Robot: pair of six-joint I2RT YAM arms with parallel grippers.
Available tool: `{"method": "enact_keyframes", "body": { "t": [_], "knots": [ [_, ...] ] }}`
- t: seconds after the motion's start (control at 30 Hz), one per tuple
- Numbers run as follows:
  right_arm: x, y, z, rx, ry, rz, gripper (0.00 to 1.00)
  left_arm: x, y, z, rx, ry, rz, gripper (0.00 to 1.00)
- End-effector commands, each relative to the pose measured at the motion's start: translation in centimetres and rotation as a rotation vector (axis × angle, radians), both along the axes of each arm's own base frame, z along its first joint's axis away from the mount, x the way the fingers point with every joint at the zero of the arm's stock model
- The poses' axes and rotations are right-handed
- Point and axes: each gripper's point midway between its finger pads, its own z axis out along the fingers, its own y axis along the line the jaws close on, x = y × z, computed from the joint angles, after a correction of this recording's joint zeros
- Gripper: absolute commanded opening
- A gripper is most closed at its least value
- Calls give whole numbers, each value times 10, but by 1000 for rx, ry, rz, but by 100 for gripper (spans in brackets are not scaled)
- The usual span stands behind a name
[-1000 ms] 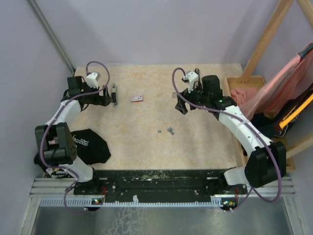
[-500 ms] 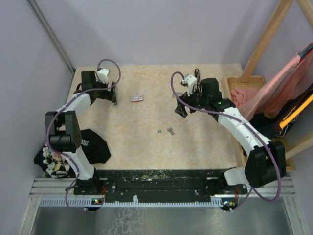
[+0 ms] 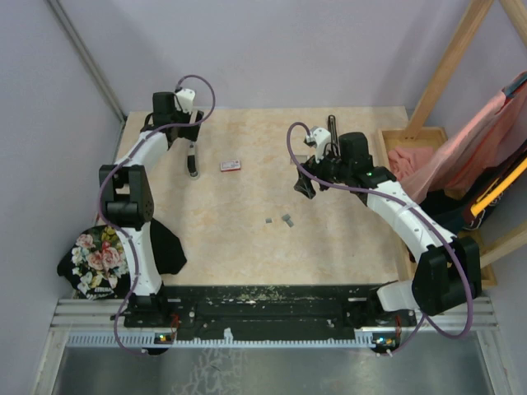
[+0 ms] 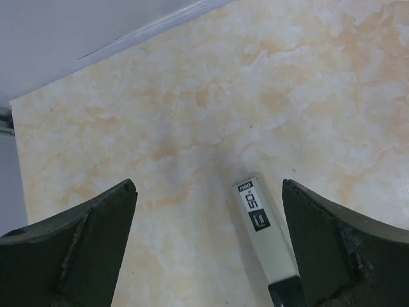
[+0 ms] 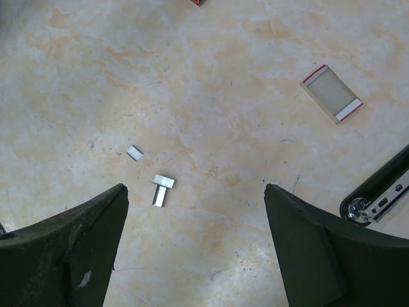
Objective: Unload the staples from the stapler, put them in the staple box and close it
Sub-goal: Adjust the stapler at the center of the board.
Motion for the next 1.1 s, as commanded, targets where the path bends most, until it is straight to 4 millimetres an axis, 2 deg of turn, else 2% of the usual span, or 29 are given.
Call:
{"method": "enact_keyframes", "body": {
  "t": [0.0, 0.23, 0.43, 0.67, 1.07],
  "knots": [
    [5, 3, 12, 18, -63, 19, 87, 12, 3, -16, 78, 35, 29, 100],
    [5, 4, 9, 18, -56, 25, 87, 16, 0, -52, 121, 111, 31, 100],
    [4, 5, 8, 25, -48, 31, 87, 13, 14, -69, 180, 142, 91, 100],
    [4, 6, 7, 26, -46, 33, 87, 5, 34, -76, 262, 161, 167, 100],
    [2, 8, 8, 35, -43, 44, 87, -28, 56, -76, 264, 244, 243, 99]
  ]
}}
